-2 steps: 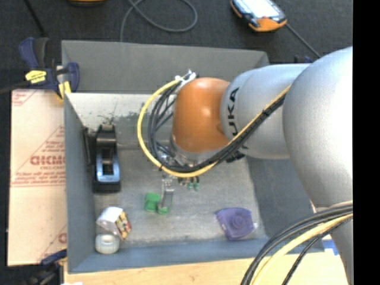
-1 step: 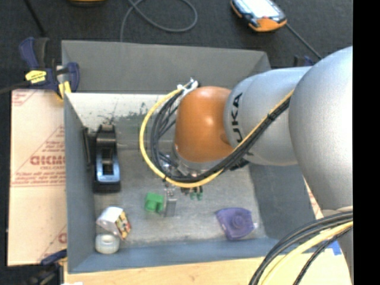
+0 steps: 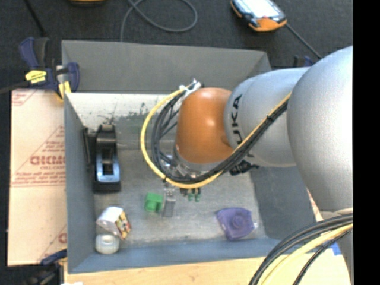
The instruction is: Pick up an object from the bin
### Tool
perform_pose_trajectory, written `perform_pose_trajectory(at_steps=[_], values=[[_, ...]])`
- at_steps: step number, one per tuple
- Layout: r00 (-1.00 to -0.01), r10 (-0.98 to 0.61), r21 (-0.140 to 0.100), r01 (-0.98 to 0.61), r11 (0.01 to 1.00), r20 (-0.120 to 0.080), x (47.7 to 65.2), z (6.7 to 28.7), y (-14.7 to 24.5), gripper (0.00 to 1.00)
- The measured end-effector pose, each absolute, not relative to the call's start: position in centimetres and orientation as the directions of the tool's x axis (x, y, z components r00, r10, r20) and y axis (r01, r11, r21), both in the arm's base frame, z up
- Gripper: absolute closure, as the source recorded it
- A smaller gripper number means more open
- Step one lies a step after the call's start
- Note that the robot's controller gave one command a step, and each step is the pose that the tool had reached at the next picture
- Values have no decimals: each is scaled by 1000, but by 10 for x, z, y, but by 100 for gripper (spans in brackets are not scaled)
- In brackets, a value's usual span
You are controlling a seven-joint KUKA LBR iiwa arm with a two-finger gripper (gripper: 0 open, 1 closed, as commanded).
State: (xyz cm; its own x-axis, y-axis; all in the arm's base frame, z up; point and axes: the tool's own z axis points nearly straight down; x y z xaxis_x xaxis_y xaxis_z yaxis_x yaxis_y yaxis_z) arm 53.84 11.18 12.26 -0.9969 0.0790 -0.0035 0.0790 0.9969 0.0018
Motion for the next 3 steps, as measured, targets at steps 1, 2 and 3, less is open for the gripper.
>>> perform_pose_trajectory(at_steps=[1,2,3], values=[[-1000,30,-1,30,1000,0,528,68,111,0],[-950,311,2,311,950,-3,530,70,106,100],[-950,312,2,312,950,-3,530,70,106,100]])
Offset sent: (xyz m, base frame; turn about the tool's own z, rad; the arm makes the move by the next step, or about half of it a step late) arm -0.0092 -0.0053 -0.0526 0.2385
